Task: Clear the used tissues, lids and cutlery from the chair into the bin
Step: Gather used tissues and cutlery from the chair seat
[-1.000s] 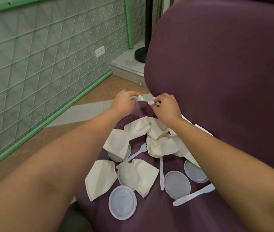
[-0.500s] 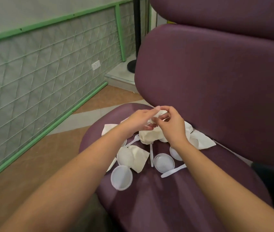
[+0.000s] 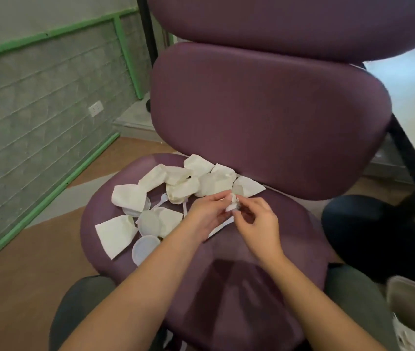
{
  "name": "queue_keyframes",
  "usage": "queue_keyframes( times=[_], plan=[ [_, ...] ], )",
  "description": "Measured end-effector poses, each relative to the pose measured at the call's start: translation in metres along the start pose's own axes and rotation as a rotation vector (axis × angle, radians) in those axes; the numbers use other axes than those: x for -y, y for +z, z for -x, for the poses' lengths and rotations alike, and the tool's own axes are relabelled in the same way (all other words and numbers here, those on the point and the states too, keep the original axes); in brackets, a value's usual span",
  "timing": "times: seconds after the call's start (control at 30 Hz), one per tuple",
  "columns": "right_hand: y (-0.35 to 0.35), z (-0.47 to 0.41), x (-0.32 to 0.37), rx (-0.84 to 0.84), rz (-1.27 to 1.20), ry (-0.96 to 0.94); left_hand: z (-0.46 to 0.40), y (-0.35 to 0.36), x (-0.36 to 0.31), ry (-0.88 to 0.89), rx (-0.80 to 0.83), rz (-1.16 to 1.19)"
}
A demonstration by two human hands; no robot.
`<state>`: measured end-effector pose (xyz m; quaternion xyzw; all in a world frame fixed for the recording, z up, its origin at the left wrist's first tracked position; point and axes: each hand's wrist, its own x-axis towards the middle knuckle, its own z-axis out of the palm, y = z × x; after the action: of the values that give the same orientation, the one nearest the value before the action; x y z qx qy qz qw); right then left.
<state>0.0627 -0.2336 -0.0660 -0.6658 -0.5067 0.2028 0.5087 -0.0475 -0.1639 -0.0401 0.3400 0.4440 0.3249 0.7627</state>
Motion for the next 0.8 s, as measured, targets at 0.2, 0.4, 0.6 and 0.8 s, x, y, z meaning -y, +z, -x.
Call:
queue_keyframes(
  times=[0.2, 0.4, 0.6, 0.8],
  plan=[
    [-0.073, 0.022, -0.014, -0.141, -0.006, 0.079, 0.011, 0.058, 0.030, -0.130, 0.166, -0.186],
    [-0.159, 0.040, -0.032, -0.234, -0.055, 0.261, 0.023, 0.133, 0.058, -0.250, 0.347, -0.232],
    [-0.222, 0.080, -0.059, -0.358, -0.116, 0.315, 0.033, 0.207, 0.106, -0.269, 0.425, -0.382],
    [-0.280, 0.122, -0.094, -0.441, -0.057, 0.466, 0.036, 0.265, 0.161, -0.319, 0.458, -0.409]
  ],
)
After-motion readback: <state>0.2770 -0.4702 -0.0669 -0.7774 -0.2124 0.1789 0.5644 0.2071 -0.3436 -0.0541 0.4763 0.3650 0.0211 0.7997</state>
